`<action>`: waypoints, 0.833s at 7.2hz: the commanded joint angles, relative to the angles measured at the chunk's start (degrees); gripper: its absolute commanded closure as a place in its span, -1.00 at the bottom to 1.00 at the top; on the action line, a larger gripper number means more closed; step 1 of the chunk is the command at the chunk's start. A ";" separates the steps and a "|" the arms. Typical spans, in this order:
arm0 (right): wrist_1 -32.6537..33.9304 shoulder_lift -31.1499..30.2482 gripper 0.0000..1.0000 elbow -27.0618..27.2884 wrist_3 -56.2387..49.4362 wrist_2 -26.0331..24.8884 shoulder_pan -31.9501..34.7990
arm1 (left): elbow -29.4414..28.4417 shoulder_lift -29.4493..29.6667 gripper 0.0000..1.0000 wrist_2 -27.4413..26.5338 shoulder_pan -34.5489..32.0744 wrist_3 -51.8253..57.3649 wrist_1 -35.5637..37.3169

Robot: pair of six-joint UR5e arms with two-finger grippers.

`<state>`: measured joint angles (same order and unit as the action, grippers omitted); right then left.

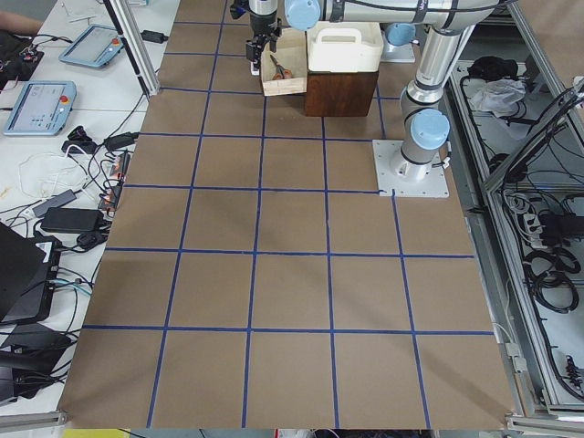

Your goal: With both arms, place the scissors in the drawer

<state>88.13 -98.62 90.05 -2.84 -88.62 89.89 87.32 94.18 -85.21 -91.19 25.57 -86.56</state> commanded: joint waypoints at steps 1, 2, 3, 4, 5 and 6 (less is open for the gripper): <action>-0.07 0.00 -1.00 0.04 0.29 -0.06 0.03 | 0.48 -1.88 -0.99 -1.01 1.10 -9.98 -0.19; -0.15 0.00 -1.00 0.04 0.29 -0.06 0.03 | 0.57 -2.59 -0.99 -2.49 1.80 -12.88 -0.19; -0.15 0.00 -1.00 0.04 0.21 -0.06 0.03 | 0.05 -3.46 -0.99 -3.12 2.16 -13.61 -0.19; -0.07 0.00 -1.00 0.04 0.20 -0.06 0.03 | 0.39 -4.43 -0.99 -3.30 3.47 -16.40 -0.89; -0.07 0.09 -1.00 0.04 0.03 -0.06 0.03 | 0.48 -4.79 -0.99 -2.34 5.83 -16.43 -2.37; -0.07 0.09 -1.00 0.04 -0.06 -0.06 0.03 | 0.48 -4.79 -0.99 -2.33 6.55 -16.43 -2.91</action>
<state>88.06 -98.56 90.09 -2.77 -88.68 89.91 87.74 89.65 -87.79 -86.11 9.55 -88.51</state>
